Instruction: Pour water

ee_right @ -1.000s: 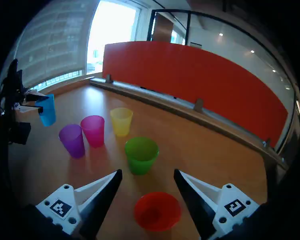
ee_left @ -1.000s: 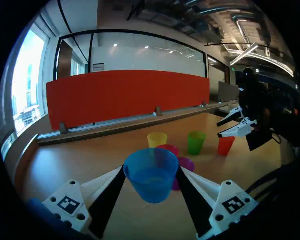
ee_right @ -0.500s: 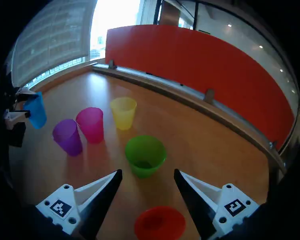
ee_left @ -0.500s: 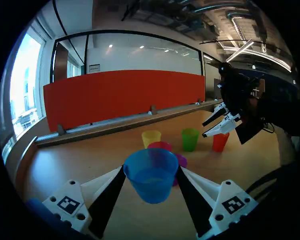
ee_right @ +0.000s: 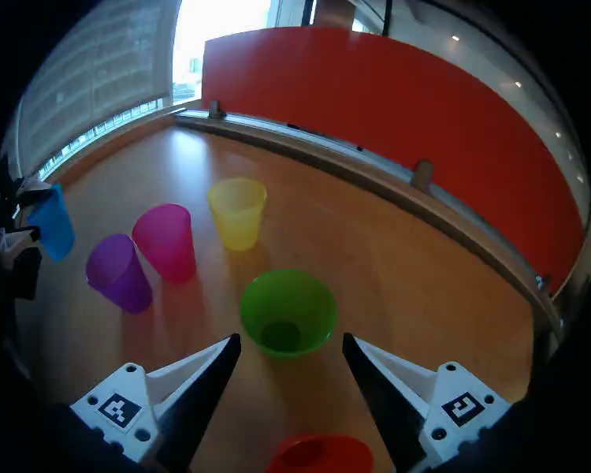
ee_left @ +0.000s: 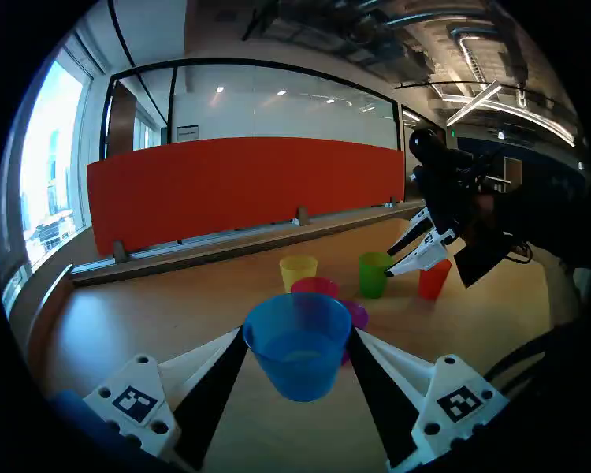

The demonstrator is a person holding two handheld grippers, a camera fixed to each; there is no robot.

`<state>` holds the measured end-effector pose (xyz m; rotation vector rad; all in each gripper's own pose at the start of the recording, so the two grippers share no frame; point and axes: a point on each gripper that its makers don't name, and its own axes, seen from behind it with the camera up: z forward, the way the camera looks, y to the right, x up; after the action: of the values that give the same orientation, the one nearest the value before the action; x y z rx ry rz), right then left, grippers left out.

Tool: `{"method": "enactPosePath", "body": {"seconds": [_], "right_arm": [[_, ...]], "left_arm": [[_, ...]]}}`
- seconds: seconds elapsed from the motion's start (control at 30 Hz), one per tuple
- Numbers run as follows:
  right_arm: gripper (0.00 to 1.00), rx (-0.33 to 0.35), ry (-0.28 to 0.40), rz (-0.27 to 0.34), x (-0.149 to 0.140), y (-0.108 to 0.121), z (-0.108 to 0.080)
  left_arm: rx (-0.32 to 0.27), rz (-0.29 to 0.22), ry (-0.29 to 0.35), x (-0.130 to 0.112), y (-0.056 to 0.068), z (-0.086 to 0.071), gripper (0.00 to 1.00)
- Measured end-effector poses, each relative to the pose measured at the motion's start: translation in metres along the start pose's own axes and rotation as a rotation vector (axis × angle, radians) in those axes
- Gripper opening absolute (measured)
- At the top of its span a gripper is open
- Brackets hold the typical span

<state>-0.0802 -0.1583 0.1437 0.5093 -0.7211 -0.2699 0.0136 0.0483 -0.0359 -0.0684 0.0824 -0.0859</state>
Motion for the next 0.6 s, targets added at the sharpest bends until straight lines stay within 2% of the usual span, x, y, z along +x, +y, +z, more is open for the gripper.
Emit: {"method": "enactPosePath", "body": {"seconds": [0.6], "right_arm": [[1.00,-0.025,-0.059,0.062,0.003,0.002,0.016]], "left_arm": [[0.000,0.002,-0.004,-0.004,-0.006,0.000,0.88]]}}
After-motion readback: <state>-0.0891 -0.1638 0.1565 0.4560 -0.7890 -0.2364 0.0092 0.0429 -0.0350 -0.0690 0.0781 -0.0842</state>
